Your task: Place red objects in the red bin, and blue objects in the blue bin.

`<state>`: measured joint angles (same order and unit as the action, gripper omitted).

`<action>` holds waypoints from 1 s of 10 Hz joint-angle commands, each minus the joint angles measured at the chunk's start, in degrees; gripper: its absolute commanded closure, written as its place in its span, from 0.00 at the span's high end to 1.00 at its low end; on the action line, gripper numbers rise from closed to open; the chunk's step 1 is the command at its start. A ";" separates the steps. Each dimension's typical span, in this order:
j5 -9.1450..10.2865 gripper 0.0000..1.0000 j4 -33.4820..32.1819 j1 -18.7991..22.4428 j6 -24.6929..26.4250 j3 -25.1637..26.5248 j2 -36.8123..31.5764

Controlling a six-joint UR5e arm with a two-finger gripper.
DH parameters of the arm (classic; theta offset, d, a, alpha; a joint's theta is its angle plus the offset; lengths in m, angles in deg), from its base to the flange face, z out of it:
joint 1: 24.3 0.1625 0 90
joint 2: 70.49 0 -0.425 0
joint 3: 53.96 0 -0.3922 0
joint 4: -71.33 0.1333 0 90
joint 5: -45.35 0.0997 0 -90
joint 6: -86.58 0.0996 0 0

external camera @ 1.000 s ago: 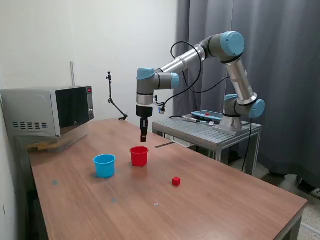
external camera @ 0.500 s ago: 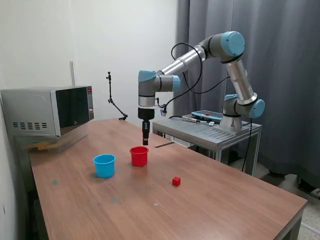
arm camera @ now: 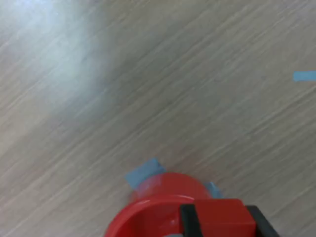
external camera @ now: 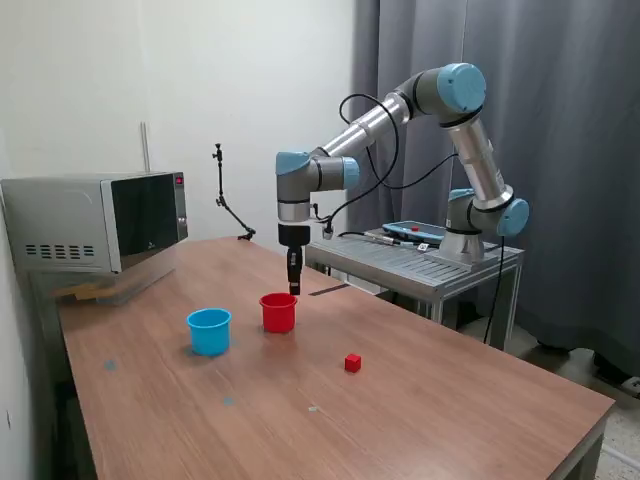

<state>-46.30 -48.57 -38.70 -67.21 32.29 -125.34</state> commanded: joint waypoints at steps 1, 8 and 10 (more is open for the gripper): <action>-0.11 0.00 -0.07 -0.81 0.77 0.24 0.01; -0.02 0.00 -0.16 -2.39 0.77 -0.73 0.71; -0.02 0.00 -0.16 -2.39 0.77 -0.73 1.15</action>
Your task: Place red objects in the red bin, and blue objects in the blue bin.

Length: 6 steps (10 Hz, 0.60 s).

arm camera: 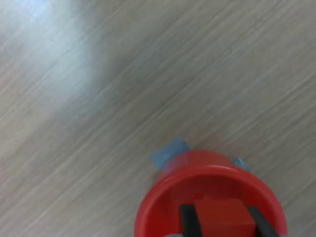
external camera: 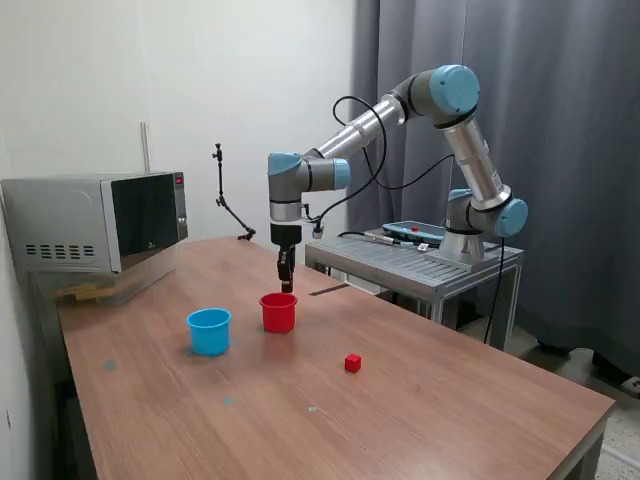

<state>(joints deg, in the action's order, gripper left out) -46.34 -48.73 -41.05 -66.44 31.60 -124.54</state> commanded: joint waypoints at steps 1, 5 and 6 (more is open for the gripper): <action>0.10 0.00 0.00 -0.13 0.00 -0.39 0.62; 0.10 0.00 0.00 -0.13 -0.26 -1.71 1.15; 0.10 0.00 0.00 -0.13 -0.35 -1.71 1.15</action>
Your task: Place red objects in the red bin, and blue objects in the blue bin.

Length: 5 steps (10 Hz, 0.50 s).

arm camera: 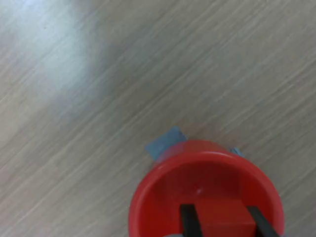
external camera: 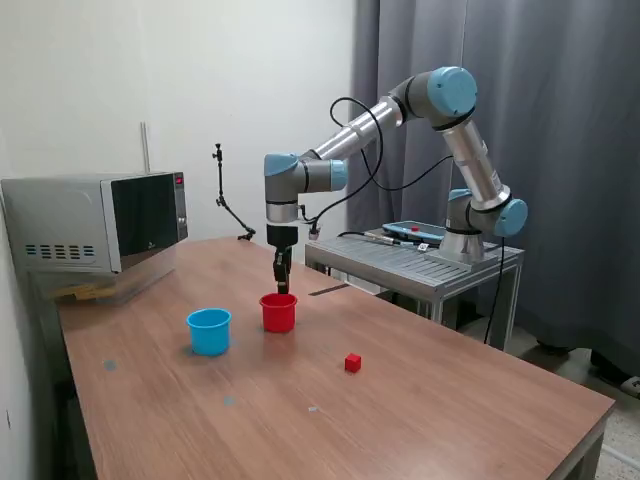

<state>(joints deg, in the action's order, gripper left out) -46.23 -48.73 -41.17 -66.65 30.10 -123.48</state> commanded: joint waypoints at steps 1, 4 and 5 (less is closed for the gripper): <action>0.00 0.00 0.09 0.00 -0.14 -0.21 0.08; 0.00 1.00 0.09 0.00 -0.23 -0.12 0.08; -0.09 1.00 0.09 0.08 -0.23 -0.12 0.08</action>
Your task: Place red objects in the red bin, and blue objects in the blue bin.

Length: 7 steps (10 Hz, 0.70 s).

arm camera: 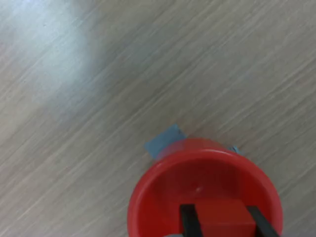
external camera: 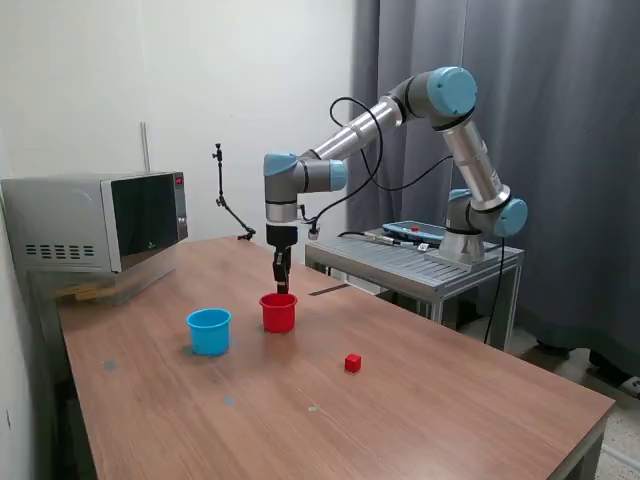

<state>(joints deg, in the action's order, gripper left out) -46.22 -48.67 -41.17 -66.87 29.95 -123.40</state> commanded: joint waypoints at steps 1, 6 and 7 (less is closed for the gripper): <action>-0.10 1.00 -0.06 0.08 -0.01 0.11 0.00; 0.25 1.00 0.02 1.82 -0.01 0.03 -0.08; 0.26 1.00 0.11 4.88 -0.01 -0.06 -0.08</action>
<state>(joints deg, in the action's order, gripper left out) -46.08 -48.62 -39.16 -66.88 30.00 -123.44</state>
